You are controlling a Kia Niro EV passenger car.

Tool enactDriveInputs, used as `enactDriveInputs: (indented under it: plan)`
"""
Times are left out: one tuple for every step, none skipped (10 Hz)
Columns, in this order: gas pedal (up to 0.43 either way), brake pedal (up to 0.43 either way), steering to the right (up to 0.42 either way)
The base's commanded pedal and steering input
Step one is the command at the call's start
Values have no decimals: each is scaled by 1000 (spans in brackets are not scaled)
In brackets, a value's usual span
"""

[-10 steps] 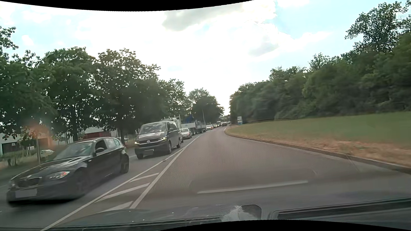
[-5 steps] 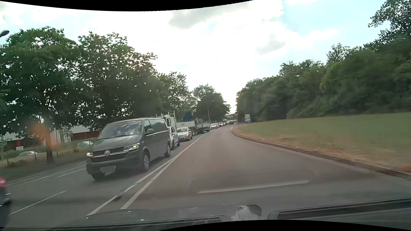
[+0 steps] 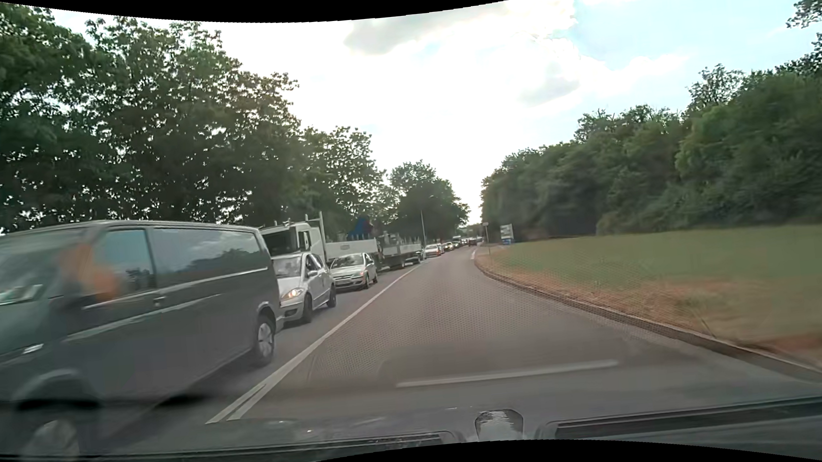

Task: Follow the waypoints while adhering to traffic rules and regulations

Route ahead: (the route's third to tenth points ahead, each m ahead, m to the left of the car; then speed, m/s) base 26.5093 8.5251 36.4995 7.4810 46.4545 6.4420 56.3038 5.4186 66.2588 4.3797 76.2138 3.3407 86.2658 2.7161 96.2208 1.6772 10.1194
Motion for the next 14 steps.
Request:
enactDriveInputs:
  plan:
    - [39, 0, -15]
    - [39, 0, -15]
    - [39, 0, -11]
    - [39, 0, -4]
    - [39, 0, -1]
    - [39, 0, 0]
    - [39, 0, 0]
    - [39, 0, 0]
    - [39, 0, 0]
    - [39, 0, 5]
    - [47, 0, 8]
    - [47, 0, 11]
    - [47, 0, 11]
    - [47, 0, 11]
